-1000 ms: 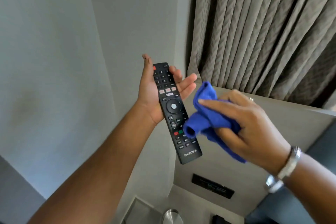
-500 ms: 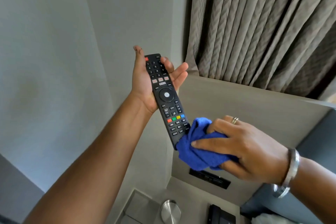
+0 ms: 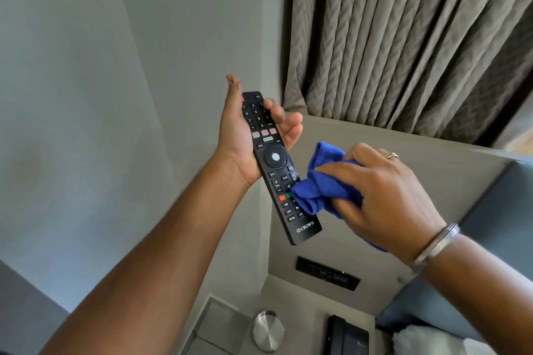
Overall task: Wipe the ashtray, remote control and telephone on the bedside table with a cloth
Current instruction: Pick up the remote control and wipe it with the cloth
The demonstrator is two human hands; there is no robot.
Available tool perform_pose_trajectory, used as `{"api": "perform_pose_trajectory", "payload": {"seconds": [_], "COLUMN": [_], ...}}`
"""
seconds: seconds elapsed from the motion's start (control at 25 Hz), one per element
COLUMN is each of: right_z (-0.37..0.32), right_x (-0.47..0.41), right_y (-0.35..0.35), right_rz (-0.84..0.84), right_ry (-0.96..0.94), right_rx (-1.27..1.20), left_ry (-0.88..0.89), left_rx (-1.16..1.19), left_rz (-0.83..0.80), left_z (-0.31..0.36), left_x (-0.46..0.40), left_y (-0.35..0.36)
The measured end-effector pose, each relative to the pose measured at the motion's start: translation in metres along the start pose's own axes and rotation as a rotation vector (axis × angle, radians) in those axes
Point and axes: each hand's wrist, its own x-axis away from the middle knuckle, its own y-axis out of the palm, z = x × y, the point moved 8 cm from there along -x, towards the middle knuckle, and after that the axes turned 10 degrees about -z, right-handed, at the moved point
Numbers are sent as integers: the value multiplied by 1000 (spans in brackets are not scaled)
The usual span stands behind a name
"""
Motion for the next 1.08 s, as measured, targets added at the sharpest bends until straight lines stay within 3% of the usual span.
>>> {"api": "perform_pose_trajectory", "payload": {"seconds": [0.2, 0.44, 0.68, 0.8, 0.88, 1.0, 1.08], "right_z": [-45, -21, 3, 15, -7, -33, -10], "right_x": [1, 4, 14, 13, 13, 21, 21], "right_y": [13, 20, 26, 7, 4, 24, 24], "right_rz": [-57, -121, -308, -192, -132, -164, -193], "right_ry": [-172, -140, -108, -51, -108, -174, -82], "right_rx": [-41, -11, 38, 31, -45, -102, -71], "left_ry": [-1, -38, -79, -89, -90, -72, -54], "left_rx": [-15, 26, 104, 122, 120, 50, 43], "left_rz": [-58, 34, 35, 24, -2, -85, -53], "left_z": [-1, -20, -30, -25, -26, -22, -15], "left_x": [-3, 0, 2, -1, -2, -8, -6], "left_y": [8, -8, -19, -18, -11, 1, -5]}}
